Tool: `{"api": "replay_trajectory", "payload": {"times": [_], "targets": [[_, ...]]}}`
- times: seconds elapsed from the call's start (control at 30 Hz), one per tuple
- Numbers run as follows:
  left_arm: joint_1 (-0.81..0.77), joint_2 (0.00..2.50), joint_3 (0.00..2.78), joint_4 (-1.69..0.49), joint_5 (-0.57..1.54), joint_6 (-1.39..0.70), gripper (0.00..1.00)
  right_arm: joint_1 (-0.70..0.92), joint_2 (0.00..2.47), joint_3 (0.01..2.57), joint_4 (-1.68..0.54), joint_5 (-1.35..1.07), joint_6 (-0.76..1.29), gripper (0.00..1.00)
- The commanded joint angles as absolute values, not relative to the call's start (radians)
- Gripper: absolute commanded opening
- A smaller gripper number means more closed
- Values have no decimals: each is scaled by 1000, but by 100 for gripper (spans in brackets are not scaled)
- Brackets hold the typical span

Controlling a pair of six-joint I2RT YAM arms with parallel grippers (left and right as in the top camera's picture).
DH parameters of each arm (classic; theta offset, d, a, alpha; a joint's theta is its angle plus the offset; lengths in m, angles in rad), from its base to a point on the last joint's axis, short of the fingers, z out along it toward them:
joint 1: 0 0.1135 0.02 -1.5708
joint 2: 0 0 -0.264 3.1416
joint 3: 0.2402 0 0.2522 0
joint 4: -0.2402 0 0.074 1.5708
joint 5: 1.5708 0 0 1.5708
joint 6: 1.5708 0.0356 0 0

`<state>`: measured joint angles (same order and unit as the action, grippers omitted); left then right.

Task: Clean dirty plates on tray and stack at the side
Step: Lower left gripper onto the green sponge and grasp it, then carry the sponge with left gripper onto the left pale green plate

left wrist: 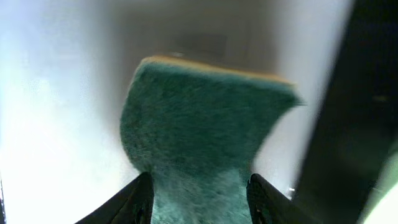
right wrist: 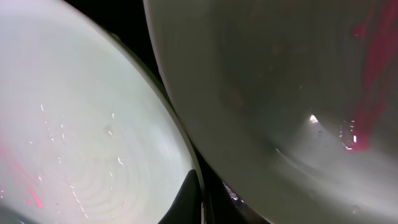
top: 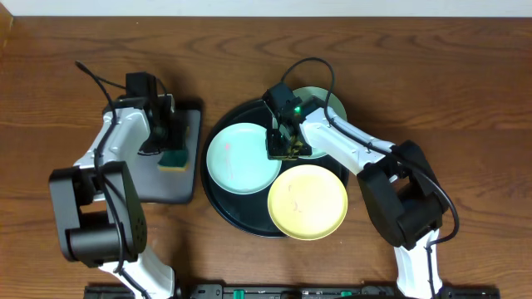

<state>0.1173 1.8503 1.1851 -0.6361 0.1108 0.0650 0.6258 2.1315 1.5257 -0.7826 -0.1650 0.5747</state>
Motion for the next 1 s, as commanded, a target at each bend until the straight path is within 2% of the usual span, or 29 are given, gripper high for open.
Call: {"api": "replay_trajectory", "payload": {"times": [0.0, 0.3, 0.53, 0.67, 0.73, 0.8, 0.97], "targets": [[116, 1876, 1175, -642, 67, 12, 50, 628, 2140, 1539, -777, -139, 560, 1], [59, 1878, 1149, -643, 81, 5, 49, 628, 2140, 1539, -776, -137, 560, 2], [45, 1878, 1063, -547, 43, -25, 48, 628, 2140, 1539, -778, -131, 561, 3], [44, 1878, 1032, -503, 31, -28, 38, 629, 2140, 1539, -778, -131, 561, 3], [44, 1878, 1032, -494, 29, -28, 20, 629, 2140, 1539, -777, -131, 561, 3], [44, 1878, 1032, -486, 29, -29, 9, 629, 2140, 1539, -777, -131, 561, 3], [45, 1876, 1068, -514, 29, -30, 7, 629, 2140, 1539, -776, -131, 561, 2]]}}
